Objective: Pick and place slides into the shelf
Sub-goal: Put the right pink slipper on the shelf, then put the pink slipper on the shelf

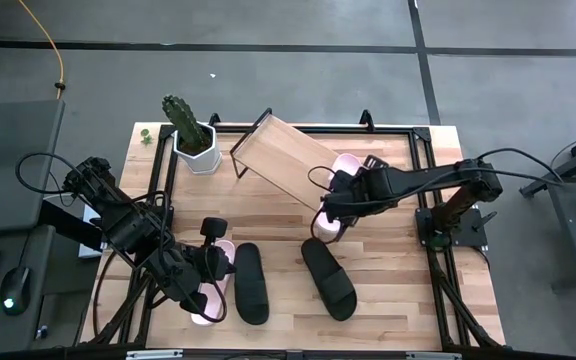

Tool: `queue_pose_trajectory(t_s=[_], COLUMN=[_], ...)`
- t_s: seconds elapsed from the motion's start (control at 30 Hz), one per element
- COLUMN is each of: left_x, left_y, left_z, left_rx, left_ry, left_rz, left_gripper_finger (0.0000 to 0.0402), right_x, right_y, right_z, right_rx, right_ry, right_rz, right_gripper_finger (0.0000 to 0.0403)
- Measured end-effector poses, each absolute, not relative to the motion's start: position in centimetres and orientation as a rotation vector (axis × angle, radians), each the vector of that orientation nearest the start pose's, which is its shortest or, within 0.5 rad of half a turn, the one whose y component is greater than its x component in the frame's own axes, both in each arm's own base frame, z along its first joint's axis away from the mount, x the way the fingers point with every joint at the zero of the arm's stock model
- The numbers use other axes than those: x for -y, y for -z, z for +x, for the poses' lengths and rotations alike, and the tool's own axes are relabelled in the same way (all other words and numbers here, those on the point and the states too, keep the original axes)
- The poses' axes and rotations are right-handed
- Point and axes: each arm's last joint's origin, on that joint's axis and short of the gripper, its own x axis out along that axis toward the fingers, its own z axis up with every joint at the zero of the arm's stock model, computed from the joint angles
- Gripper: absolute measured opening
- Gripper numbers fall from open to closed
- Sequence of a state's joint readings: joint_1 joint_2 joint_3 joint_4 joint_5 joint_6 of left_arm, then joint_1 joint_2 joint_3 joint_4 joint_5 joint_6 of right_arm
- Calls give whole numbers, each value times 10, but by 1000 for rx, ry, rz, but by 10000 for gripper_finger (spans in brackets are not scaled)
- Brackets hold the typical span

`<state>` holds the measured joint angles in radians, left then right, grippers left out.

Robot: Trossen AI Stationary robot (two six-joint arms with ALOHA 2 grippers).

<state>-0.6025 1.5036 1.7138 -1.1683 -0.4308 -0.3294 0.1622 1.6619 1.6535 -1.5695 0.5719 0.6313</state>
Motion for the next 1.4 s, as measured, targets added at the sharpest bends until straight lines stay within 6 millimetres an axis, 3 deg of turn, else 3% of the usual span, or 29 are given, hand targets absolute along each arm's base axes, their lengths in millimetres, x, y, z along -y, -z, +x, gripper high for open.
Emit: queue_pose_trajectory(t_s=[0.27, 0.63, 0.8, 1.13, 1.4], left_x=[150, 147, 152, 165, 169], left_y=[-398, -388, -373, -334, -297], left_z=[239, 228, 231, 245, 234], left_rx=[-868, -1057, -1190, -1430, -1550], left_ry=[32, 33, 14, -71, -163], left_rz=[171, 94, 107, 205, 192], left_gripper_finger=[1, 1, 1, 1, 1], right_x=[-43, -63, -71, -86, -107], right_y=[-332, -337, -341, -342, -343], right_z=[295, 321, 328, 327, 321], right_rx=[-1229, -1072, -1003, -967, -915], right_ry=[655, 324, 223, 186, 253], right_rz=[-46, 17, 17, 6, -18], right_gripper_finger=[193, 193, 193, 193, 193])
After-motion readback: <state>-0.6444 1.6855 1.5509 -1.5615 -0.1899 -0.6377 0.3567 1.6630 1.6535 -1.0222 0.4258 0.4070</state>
